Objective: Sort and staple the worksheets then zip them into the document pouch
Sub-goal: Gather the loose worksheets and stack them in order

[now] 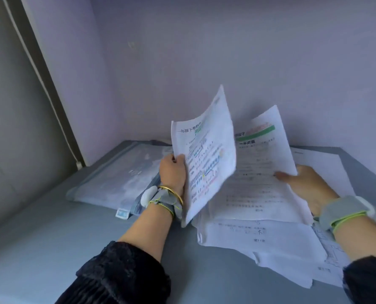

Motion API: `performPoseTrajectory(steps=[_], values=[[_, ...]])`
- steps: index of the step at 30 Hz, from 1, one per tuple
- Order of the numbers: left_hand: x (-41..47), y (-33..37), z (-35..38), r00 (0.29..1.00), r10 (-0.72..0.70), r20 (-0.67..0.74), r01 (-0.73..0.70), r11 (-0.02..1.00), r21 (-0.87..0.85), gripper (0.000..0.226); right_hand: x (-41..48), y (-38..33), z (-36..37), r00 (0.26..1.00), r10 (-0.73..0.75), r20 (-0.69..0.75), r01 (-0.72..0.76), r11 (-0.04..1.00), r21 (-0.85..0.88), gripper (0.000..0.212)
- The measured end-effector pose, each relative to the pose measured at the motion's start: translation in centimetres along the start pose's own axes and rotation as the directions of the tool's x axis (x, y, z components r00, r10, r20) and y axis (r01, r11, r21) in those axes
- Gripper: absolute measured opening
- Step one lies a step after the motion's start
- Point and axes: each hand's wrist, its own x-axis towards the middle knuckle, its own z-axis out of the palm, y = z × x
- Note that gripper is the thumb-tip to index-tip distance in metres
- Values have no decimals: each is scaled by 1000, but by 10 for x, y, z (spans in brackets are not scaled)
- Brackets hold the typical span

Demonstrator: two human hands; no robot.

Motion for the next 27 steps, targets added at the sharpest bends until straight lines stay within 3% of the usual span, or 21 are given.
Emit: performPoseTrajectory(steps=[3,5,8,12,16,18,20,23,25,27], values=[[-1,0,-1,996,79,-41,-72,986,151,36,1,2,2,996,7,86,-5,1000,-16,23],[-5,1,1,990,135,-45,-127,981,147,31,1,-1,6,989,-8,148,-4,997,81,24],[-8,4,5,999,47,-14,-47,999,27,29,-8,-10,9,971,-66,230,34,989,142,25],[-8,8,6,993,-61,103,77,984,-158,14,-12,-16,9,978,-50,204,-4,967,256,35],[-16,18,5,983,181,-24,-182,970,-160,20,-15,-23,6,962,-73,262,-46,906,420,54],[-21,30,4,956,278,-94,-292,928,-232,15,-16,-25,8,959,-194,208,115,933,341,44],[-25,44,0,922,372,-110,-386,854,-349,8,-15,-27,11,950,-307,53,289,931,224,21],[-29,60,-3,862,503,-66,-469,741,-481,33,-16,-35,10,915,-381,-134,403,853,332,12],[-32,61,-3,848,529,-40,-488,748,-450,32,-14,-36,6,891,-416,-181,453,800,394,16],[-32,54,2,872,487,52,-433,817,-382,12,-12,-33,5,889,-423,-173,455,788,415,20]])
